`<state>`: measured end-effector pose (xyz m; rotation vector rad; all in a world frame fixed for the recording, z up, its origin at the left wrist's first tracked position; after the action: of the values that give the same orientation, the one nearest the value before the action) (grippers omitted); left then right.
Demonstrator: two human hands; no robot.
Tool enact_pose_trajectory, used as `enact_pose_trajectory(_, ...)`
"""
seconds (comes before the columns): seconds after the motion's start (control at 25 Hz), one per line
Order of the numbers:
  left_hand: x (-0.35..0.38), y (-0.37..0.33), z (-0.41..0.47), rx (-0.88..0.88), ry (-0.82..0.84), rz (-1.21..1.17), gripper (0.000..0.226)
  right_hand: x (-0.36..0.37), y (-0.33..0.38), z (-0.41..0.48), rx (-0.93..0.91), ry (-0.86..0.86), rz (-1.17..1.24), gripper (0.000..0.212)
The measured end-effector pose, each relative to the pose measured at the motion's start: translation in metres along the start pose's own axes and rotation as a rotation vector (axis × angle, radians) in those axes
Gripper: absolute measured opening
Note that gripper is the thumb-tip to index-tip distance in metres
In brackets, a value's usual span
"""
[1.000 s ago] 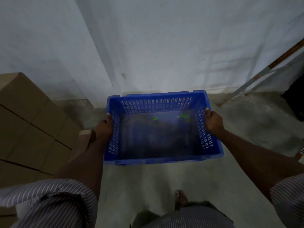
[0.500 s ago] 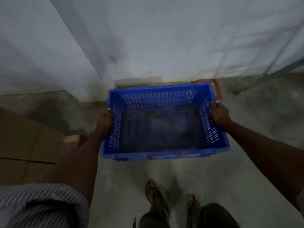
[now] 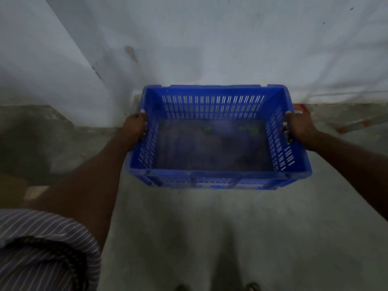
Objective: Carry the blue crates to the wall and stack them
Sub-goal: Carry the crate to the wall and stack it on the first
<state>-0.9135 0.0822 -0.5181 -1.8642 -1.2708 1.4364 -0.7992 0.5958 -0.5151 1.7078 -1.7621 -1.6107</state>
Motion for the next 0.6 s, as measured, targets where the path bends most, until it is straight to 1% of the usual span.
enact_pose_trajectory(0.08, 0.018, 0.002, 0.034, 0.055, -0.041, -0.019, 0.044, 0.017, -0.009, 0.041, 0.007, -0.003, 0.018, 0.030)
enact_pose_trajectory(0.24, 0.051, 0.001, 0.092, 0.129, -0.074, 0.012, 0.046, 0.038, -0.013, 0.106, -0.089, -0.083, 0.043, 0.039)
enact_pose_trajectory(0.32, 0.066, 0.010, 0.113, 0.138, -0.071, 0.011, 0.047, 0.049, -0.018, 0.126, -0.121, -0.105, 0.027, 0.041)
enact_pose_trajectory(0.44, 0.085, 0.037, 0.142, 0.137, -0.023, 0.008, 0.048, 0.068, -0.031, 0.152, -0.166, -0.125, -0.026, 0.045)
enact_pose_trajectory(0.52, 0.091, 0.044, 0.152, 0.138, -0.018, 0.008, 0.046, 0.074, -0.031, 0.167, -0.211, -0.155, -0.072, 0.046)
enact_pose_trajectory(0.6, 0.097, 0.047, 0.149, 0.098, -0.014, -0.017, 0.044, 0.074, -0.028, 0.176, -0.222, -0.162, -0.105, 0.046)
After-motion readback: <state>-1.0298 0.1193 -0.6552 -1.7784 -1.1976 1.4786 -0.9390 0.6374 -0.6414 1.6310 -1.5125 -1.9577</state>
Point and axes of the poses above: each hand's wrist, its own z-axis towards the middle knuckle, its own x-axis out of the palm, y = z × x, the point moved 8 cm from there along z, towards the middle knuckle, and after that the axes turned 1 degree about z, right-handed, at the moved point
